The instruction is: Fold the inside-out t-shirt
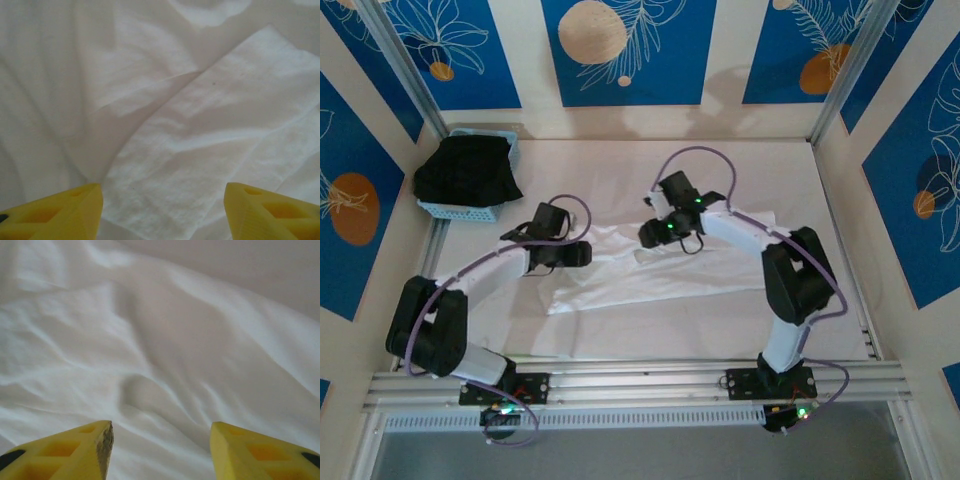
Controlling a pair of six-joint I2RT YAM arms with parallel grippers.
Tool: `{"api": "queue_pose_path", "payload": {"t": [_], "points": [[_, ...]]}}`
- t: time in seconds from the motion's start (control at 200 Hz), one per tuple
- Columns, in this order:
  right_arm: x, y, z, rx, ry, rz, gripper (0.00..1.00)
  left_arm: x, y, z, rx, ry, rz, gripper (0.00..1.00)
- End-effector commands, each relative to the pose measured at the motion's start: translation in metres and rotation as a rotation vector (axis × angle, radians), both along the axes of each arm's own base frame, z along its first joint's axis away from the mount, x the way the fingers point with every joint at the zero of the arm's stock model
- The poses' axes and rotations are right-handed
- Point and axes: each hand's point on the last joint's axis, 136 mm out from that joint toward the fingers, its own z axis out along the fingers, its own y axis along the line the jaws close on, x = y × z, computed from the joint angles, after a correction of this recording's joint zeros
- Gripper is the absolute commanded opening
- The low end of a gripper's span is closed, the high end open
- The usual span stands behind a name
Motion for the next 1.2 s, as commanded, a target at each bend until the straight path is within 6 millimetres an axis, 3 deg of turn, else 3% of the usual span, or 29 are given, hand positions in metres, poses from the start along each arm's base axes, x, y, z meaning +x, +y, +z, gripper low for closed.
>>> {"api": "queue_pose_path", "payload": {"t": [0.0,0.145,0.315,0.5,0.59,0.76,0.885,0.95,1.075,1.195], "points": [[0.011,0.045,-0.005,0.083,0.005,0.1,0.56,-0.004,0.016,0.005,0.006,-0.012,0.05,0.65],[0.026,0.072,-0.029,0.06,0.046,0.14,0.55,-0.01,0.022,0.008,0.0,-0.016,0.058,0.65],[0.032,0.083,-0.052,0.03,0.096,0.168,0.5,-0.016,0.027,0.008,-0.002,-0.016,0.065,0.66],[0.023,0.088,-0.04,0.075,0.104,0.194,0.22,-0.019,0.032,0.006,-0.002,-0.015,0.071,0.66],[0.014,0.088,-0.032,0.098,0.112,0.205,0.13,-0.019,0.034,0.005,-0.006,-0.011,0.079,0.66],[-0.016,0.084,-0.007,0.186,0.113,0.246,0.08,-0.02,0.039,0.004,-0.004,-0.011,0.101,0.66],[-0.051,0.081,0.004,0.267,0.146,0.301,0.07,-0.018,0.045,0.008,-0.006,-0.026,0.124,0.67],[-0.072,0.078,0.0,0.282,0.168,0.333,0.08,-0.017,0.046,0.011,-0.008,-0.035,0.131,0.67],[-0.113,0.069,-0.021,0.255,0.228,0.384,0.21,-0.018,0.041,0.014,-0.035,-0.043,0.117,0.67],[-0.131,0.049,-0.036,0.188,0.235,0.38,0.31,-0.016,0.026,0.019,-0.106,-0.049,0.073,0.68]]}}
